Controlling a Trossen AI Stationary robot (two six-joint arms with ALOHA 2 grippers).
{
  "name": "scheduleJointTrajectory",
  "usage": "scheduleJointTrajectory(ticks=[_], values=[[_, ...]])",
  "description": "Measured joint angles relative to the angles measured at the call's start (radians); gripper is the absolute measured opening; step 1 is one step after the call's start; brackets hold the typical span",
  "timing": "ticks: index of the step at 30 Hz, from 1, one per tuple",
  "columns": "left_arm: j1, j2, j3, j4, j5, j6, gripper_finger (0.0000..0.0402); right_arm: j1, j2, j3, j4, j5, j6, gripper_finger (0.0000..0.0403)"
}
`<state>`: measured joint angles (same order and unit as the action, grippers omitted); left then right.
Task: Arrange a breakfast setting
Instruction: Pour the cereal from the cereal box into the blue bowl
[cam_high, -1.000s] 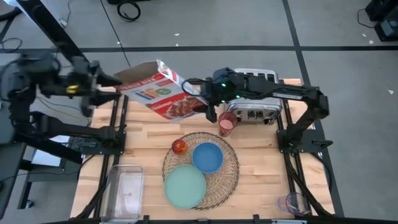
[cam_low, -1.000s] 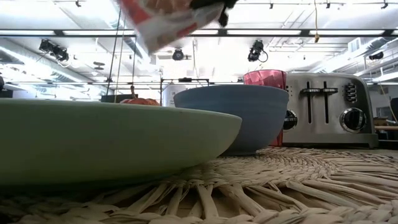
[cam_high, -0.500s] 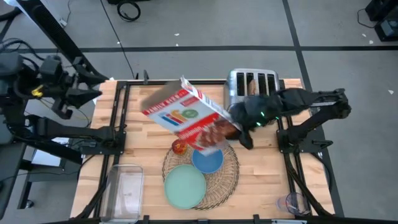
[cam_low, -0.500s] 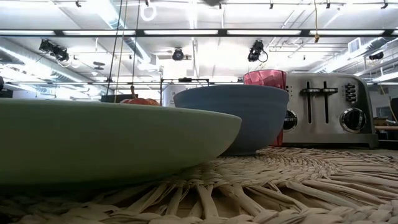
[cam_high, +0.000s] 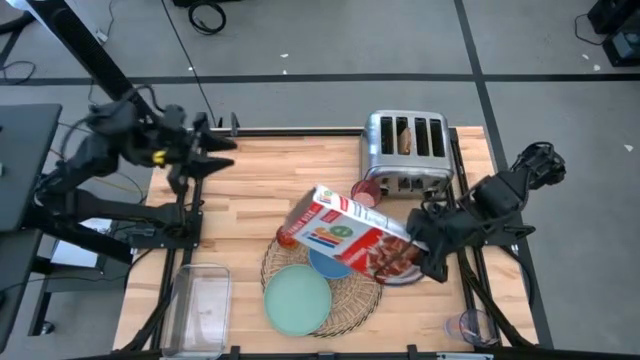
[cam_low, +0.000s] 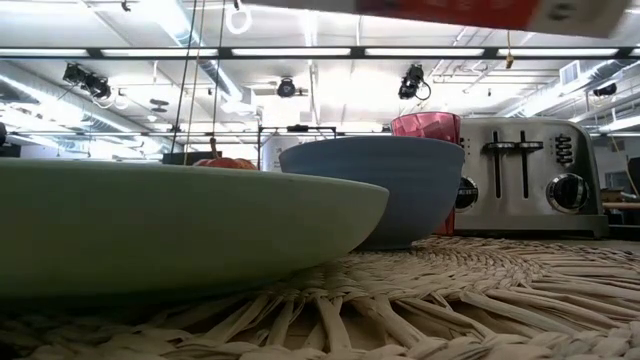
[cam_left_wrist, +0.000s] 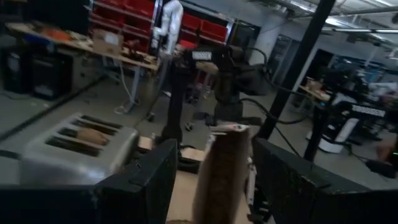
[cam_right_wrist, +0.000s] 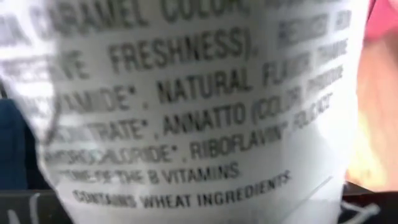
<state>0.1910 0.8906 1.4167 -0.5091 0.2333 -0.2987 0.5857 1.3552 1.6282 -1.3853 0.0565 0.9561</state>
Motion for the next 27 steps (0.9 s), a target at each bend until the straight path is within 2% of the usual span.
scheduleJointTrajectory(ticks=[5, 11, 21, 27], values=[[-0.09, 0.017, -0.085, 0.075, -0.028, -0.032, 0.0217, 0.041, -0.003, -0.058, -0.083, -0.068, 0.146, 0.0223], [-0.224, 0.074, -0.146, 0.077, -0.133, -0.056, 0.0217, 0.087, -0.007, -0.141, -0.044, -0.111, 0.141, 0.0222], [-0.407, 0.161, -0.149, 0.104, -0.281, -0.112, 0.0217, 0.185, -0.013, -0.213, -0.073, -0.184, 0.237, 0.0222], [-0.483, 0.234, -0.149, 0.101, -0.338, -0.155, 0.0217, 0.189, -0.023, -0.213, -0.111, -0.238, 0.265, 0.0221]])
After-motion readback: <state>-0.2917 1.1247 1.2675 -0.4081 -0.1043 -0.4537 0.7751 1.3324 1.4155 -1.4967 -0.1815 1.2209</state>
